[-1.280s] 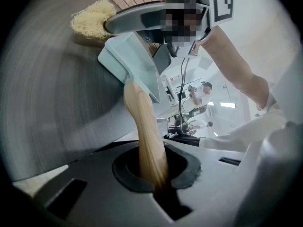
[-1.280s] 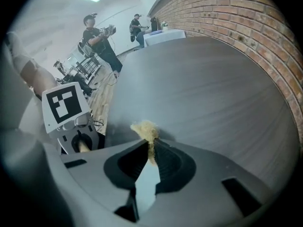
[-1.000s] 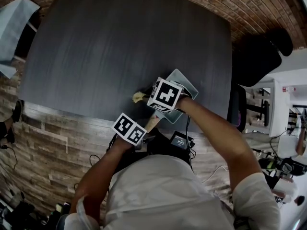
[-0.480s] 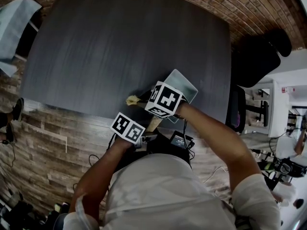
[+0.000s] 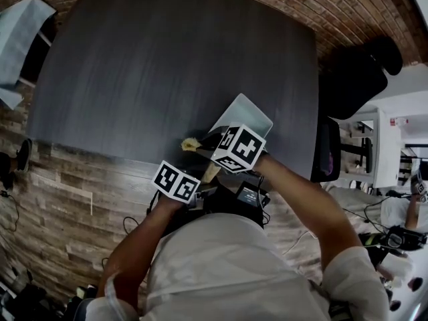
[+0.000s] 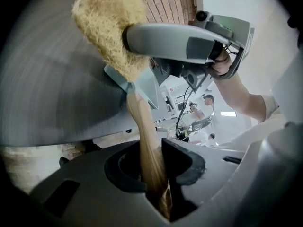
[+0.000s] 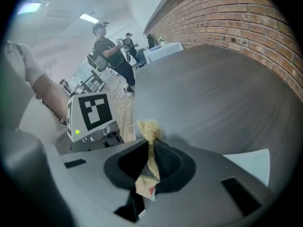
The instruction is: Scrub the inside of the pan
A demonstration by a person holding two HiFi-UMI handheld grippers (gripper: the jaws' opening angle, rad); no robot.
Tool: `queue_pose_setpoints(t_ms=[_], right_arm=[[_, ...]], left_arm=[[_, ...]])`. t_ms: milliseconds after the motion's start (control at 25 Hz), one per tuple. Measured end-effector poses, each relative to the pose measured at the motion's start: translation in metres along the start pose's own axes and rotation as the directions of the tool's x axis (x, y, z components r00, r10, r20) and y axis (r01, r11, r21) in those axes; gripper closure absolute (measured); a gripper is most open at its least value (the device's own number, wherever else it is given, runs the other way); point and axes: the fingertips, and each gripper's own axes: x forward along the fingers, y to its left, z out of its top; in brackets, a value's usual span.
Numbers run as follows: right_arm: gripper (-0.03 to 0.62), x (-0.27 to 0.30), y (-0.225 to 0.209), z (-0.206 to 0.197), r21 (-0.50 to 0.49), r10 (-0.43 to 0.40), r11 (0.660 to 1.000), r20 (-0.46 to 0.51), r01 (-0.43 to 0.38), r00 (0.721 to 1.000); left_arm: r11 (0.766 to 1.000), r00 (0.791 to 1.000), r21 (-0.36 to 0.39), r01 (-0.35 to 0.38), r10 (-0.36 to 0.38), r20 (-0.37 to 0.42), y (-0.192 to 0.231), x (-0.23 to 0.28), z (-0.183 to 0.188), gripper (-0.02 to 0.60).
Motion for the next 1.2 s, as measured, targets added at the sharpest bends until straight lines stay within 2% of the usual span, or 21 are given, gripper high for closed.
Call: queue_pose_setpoints(t_ms=[120, 320, 480, 600, 920, 1200], right_arm=[[0.549, 0.006, 0.002, -0.014, -0.027, -0.033, 0.999, -0.035, 0.032, 0.999], [0.551, 0.016, -0.003, -0.024, -0.136, -0.125, 0.985, -0.103, 0.111, 0.987], [0.553, 0.019, -0.011, -0.020, -0.277, -0.231, 0.942, -0.133, 0.188, 0.964], [0.553, 0.019, -0.018, -0.017, -0.336, -0.286, 0.914, -0.136, 0.228, 0.948], [0.551, 0.018, -0.023, -0.014, -0.405, -0.334, 0.877, -0.132, 0.257, 0.933], [0.551, 0.026, -0.026, 0.007, -0.478, -0.381, 0.826, -0.080, 0.300, 0.921]], left_arm=[[1.000, 1.000, 0.004, -0.021, 0.021, 0.005, 0.003, 0.000, 0.001, 0.477], [0.999, 1.000, -0.034, -0.021, 0.021, 0.004, 0.003, 0.001, 0.002, 0.500], [0.997, 0.998, -0.075, -0.024, 0.028, 0.052, 0.004, 0.000, 0.004, 0.506], [0.996, 0.997, -0.089, -0.029, 0.036, 0.071, 0.005, 0.000, 0.004, 0.507], [0.993, 0.995, -0.113, -0.029, 0.040, 0.092, 0.003, 0.003, 0.004, 0.508], [0.992, 0.993, -0.118, -0.032, 0.045, 0.106, 0.002, 0.004, 0.004, 0.508]])
